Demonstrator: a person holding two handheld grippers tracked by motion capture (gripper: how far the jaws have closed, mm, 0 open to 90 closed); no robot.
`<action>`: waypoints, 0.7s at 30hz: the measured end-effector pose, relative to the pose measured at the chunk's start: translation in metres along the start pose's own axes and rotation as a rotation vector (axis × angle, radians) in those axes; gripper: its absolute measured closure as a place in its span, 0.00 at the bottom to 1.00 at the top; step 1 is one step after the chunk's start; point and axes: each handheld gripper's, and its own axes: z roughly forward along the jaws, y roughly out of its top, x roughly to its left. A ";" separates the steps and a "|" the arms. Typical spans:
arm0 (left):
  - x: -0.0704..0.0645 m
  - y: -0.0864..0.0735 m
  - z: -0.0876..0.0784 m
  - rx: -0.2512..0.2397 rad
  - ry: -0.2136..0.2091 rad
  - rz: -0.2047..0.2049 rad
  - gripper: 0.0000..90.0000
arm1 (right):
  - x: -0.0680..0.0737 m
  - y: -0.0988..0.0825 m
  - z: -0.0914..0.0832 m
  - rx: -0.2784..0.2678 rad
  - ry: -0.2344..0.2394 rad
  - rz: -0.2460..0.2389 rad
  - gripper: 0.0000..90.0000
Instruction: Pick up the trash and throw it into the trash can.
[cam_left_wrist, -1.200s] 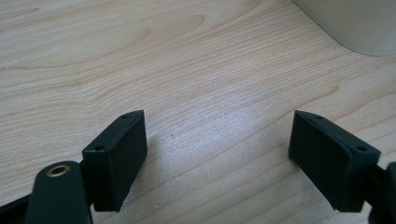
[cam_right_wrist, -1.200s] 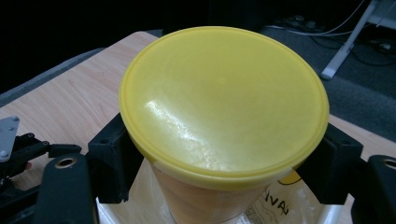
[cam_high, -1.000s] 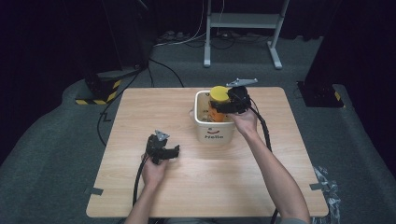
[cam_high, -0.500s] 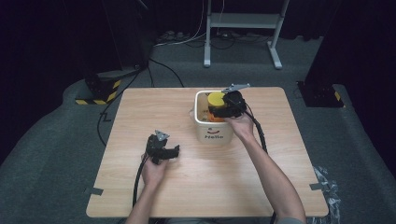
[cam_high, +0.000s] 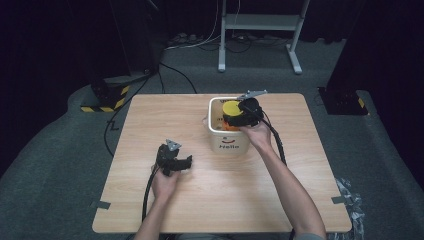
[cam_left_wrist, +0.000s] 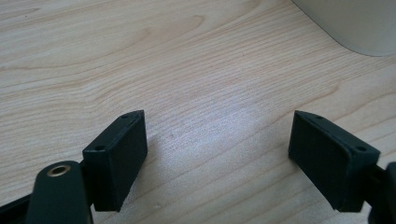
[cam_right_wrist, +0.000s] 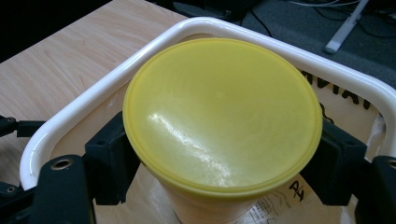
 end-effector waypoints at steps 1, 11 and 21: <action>0.000 0.000 0.000 0.000 0.000 0.000 0.22 | 0.000 0.000 0.000 0.003 0.004 -0.008 0.24; 0.000 0.000 0.000 0.002 0.000 0.001 0.22 | 0.001 0.001 -0.004 -0.011 0.015 -0.005 0.17; 0.000 0.000 0.000 0.003 0.001 0.006 0.22 | 0.002 0.004 -0.027 -0.058 0.006 -0.022 0.16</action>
